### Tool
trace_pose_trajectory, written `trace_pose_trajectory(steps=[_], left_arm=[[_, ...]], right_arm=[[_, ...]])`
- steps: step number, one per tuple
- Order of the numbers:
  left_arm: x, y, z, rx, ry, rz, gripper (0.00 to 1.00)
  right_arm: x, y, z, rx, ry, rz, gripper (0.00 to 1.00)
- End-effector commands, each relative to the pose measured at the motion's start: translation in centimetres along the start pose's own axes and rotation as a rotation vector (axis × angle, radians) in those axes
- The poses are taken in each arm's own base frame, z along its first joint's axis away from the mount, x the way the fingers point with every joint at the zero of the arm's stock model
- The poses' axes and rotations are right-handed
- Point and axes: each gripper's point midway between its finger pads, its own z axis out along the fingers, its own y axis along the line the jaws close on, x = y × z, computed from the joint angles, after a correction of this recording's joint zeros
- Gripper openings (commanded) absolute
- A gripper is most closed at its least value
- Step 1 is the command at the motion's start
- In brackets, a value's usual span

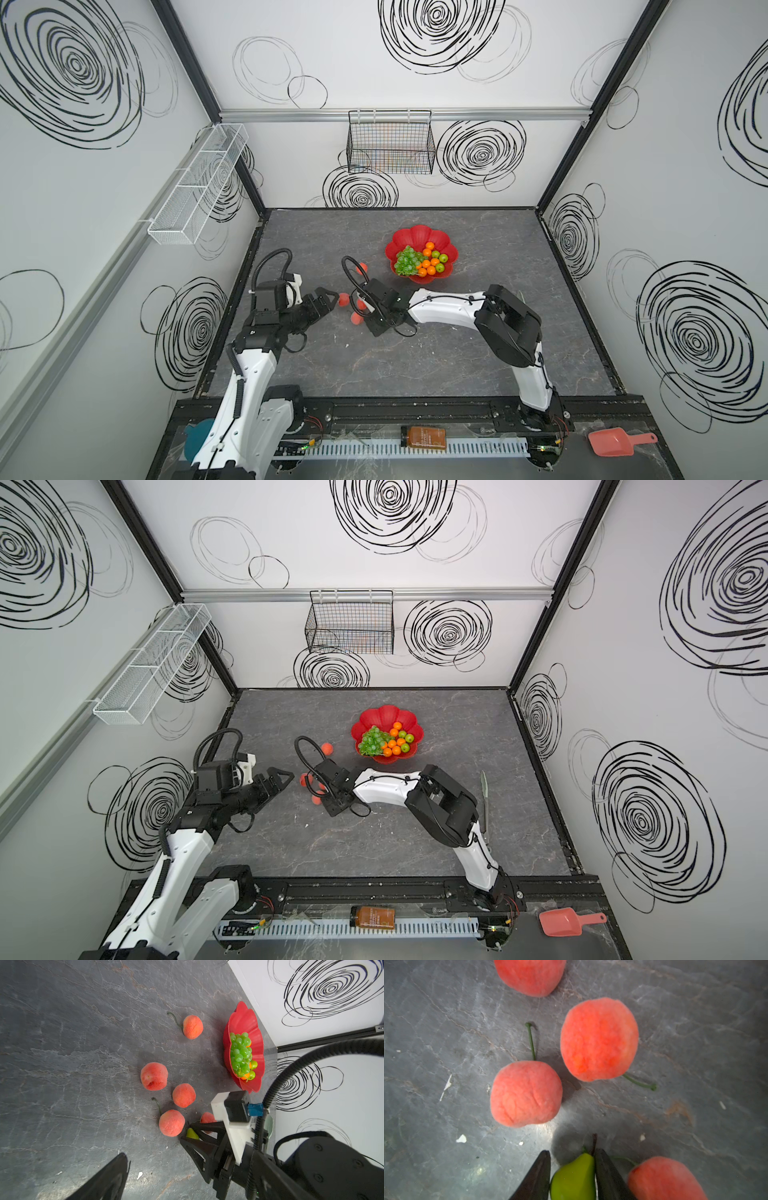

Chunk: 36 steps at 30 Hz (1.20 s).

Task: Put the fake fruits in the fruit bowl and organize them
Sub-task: 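Move the right gripper over a small green pear among the peaches, then lower the right gripper around the small green pear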

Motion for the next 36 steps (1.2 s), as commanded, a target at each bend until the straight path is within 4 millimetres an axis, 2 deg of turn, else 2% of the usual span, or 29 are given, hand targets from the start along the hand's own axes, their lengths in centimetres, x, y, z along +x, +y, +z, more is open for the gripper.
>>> trace_pose_trajectory(steps=[1,11,24,36], left_arm=[[-0.6,-1.0,-0.1,0.028,-0.031,0.057,0.96],[-0.2,-1.8,0.1,0.033,-0.026,0.091,0.96],[0.0,-1.7,0.4,0.03,-0.018,0.098,0.96],[0.1,-1.7,0.5,0.035,-0.016,0.097,0.96]], right_arm=[[-0.6,0.4,-2.2,-0.008,-0.04,0.01,0.39],[-0.9,0.6,-3.7,-0.025,-0.066,0.02,0.38],[0.3,-0.2,-2.0,0.008,-0.017,0.021,0.44],[1.6,-0.1,-1.0,0.0,0.017,0.016,0.44]])
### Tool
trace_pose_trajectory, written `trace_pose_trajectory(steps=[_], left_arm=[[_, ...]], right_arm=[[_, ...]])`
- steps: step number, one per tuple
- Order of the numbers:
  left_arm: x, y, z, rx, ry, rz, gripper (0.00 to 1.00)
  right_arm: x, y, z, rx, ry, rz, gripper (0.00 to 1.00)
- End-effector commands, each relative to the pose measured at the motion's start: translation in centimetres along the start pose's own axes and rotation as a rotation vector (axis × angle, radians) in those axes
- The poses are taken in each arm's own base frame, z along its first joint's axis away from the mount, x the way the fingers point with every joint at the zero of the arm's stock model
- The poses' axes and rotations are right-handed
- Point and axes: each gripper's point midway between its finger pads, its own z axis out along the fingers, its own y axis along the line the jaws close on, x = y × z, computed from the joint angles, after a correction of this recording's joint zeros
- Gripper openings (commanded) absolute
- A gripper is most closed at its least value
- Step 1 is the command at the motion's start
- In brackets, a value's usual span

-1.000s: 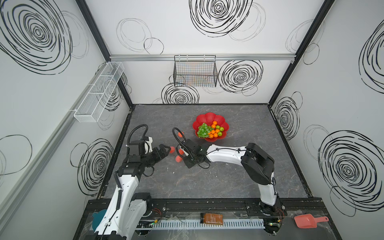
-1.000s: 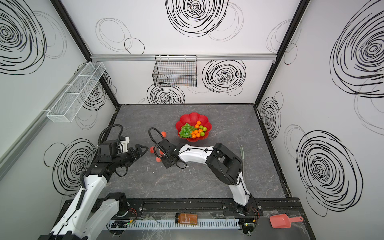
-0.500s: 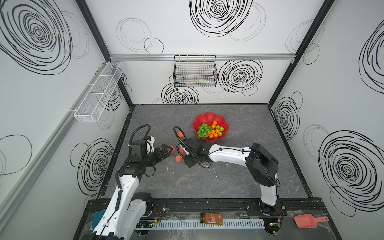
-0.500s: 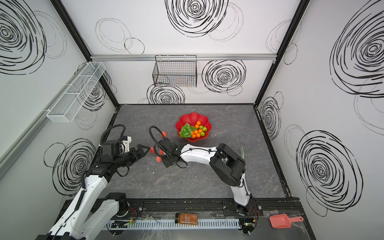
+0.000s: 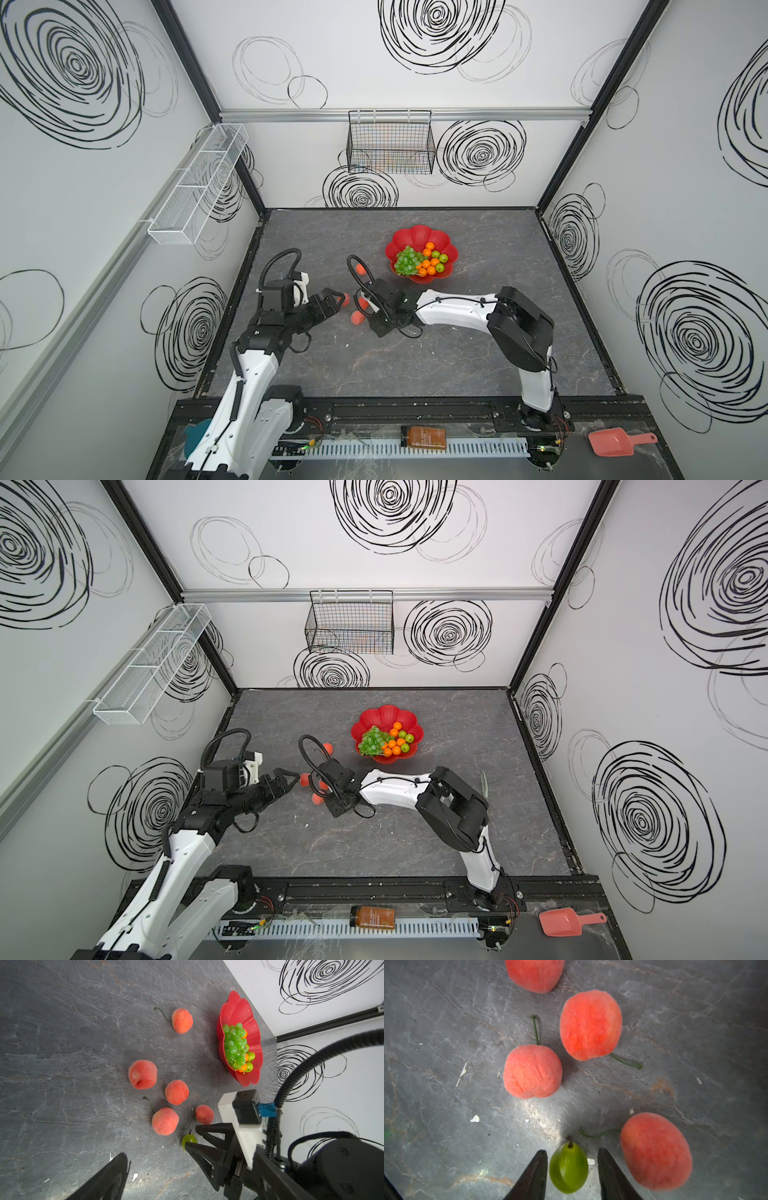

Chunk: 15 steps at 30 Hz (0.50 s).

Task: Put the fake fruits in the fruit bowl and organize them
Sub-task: 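Lower the right gripper around the small green pear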

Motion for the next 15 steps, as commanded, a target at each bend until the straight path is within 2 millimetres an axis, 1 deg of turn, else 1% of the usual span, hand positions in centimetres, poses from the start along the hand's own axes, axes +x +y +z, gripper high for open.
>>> trace_pose_trajectory(steps=[1,15], left_arm=[[-0.6,-0.6,0.1,0.023,-0.025,0.034,0.96],[-0.4,-0.7,0.2,0.028,-0.018,0.036,0.96]], right_arm=[[1.1,0.0,0.7,0.008,0.03,0.004,0.44],[2.2,0.0,1.7,0.009,0.058,0.004,0.44]])
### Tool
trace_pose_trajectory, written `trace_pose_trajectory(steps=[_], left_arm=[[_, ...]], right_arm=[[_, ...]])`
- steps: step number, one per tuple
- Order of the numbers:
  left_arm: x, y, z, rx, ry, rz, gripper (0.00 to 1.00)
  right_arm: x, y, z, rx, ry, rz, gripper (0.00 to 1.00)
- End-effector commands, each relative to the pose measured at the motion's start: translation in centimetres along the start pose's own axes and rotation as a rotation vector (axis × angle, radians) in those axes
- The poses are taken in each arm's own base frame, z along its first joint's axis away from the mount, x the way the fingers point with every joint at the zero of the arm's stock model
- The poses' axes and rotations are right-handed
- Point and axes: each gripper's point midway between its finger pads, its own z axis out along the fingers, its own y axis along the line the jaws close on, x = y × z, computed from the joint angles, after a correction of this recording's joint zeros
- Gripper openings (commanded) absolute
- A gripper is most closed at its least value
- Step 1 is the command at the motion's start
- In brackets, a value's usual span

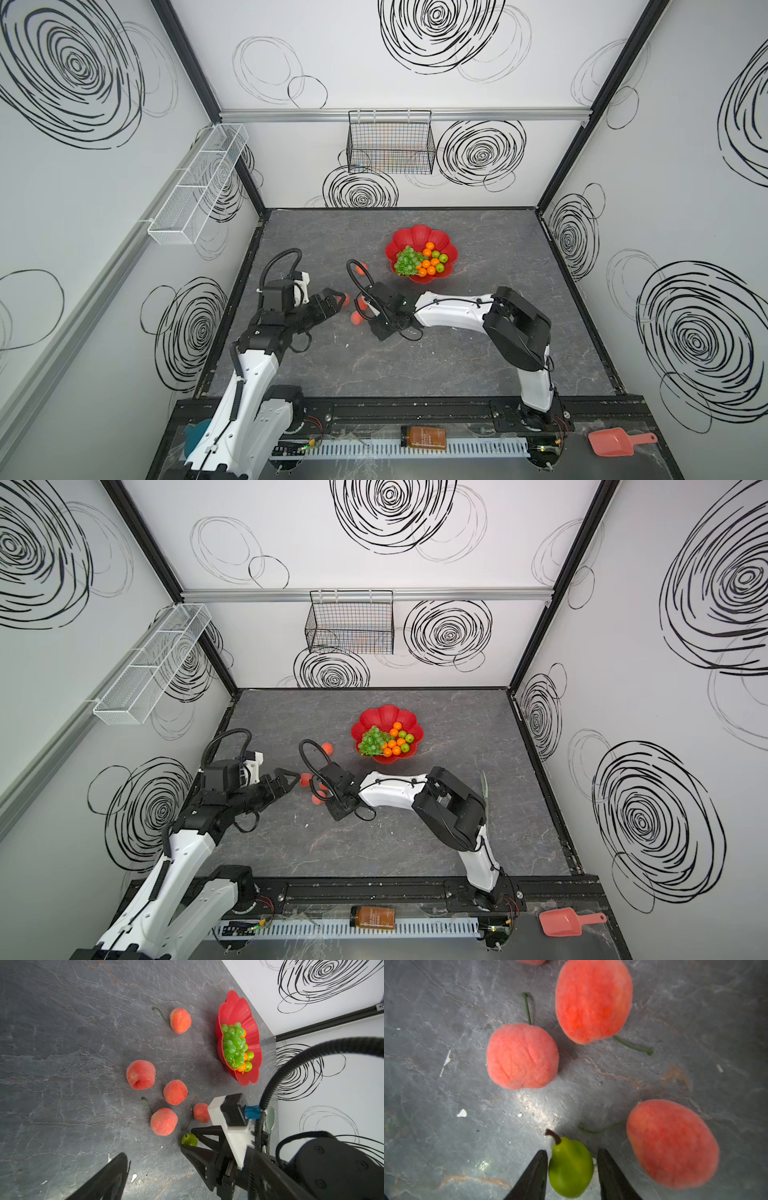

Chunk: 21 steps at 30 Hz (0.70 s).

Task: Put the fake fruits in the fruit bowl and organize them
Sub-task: 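Lower the right gripper around the small green pear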

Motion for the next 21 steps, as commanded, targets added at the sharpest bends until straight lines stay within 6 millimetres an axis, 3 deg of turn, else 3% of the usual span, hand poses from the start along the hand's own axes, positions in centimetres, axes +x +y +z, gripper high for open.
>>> trace_pose_trajectory(steps=[1,21], left_arm=[[-0.44,-0.58,0.15,0.024,-0.02,0.032,0.96],[-0.46,-0.66,0.12,0.024,-0.021,0.035,0.96]], right_arm=[[0.96,0.05,0.85,0.007,0.025,0.005,0.44],[0.56,0.42,0.16,-0.011,0.008,0.006,0.37]])
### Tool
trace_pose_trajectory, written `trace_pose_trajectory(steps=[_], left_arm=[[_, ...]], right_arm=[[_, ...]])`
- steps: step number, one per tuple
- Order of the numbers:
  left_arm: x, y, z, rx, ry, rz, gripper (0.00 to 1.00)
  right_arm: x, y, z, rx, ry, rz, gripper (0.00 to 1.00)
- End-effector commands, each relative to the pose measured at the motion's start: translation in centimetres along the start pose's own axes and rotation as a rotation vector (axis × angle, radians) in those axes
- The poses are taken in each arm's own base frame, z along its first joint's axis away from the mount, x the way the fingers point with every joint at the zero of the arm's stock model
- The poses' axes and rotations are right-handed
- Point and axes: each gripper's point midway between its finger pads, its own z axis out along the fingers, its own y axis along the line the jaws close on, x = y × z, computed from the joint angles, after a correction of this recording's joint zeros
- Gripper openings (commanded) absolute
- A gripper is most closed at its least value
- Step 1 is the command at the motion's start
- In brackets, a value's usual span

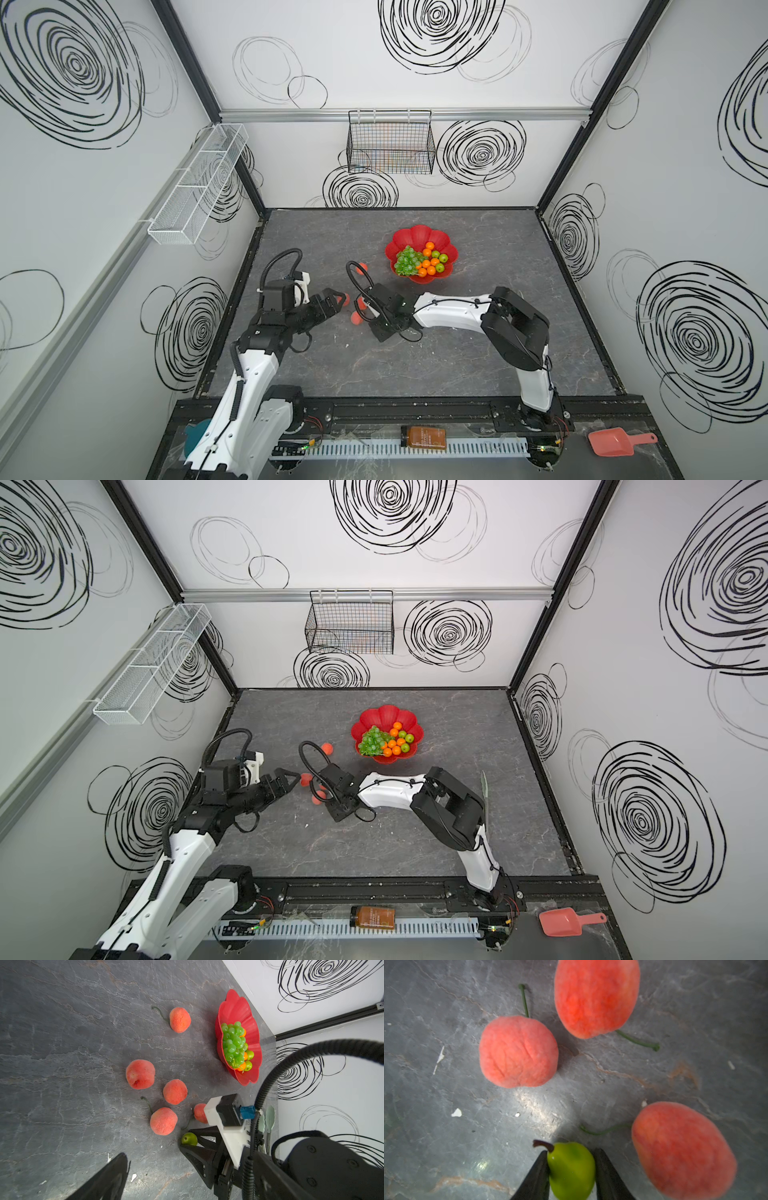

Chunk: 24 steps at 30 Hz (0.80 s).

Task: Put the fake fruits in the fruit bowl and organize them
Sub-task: 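Lower the right gripper around the small green pear, then close the right gripper on the small green pear and lift it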

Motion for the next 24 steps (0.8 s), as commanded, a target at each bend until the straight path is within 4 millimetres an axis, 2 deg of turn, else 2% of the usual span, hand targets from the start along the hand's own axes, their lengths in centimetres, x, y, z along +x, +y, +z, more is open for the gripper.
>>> trace_pose_trajectory(steps=[1,13,20,24], left_arm=[[-0.6,-0.7,0.0,0.023,-0.025,0.036,0.96],[-1.4,-3.6,-0.8,0.075,-0.067,0.13,0.96],[-0.7,-6.5,-0.4,0.142,-0.051,0.2,0.96],[-0.1,-8.0,0.1,0.169,-0.044,0.234,0.96]], right_arm=[[0.3,0.3,-0.2,-0.007,-0.001,0.005,0.36],[-2.2,1.3,-4.5,-0.052,-0.086,0.016,0.34],[-2.7,0.3,-6.7,-0.064,-0.118,0.045,0.34],[-2.8,-1.1,-8.1,-0.059,-0.139,0.074,0.33]])
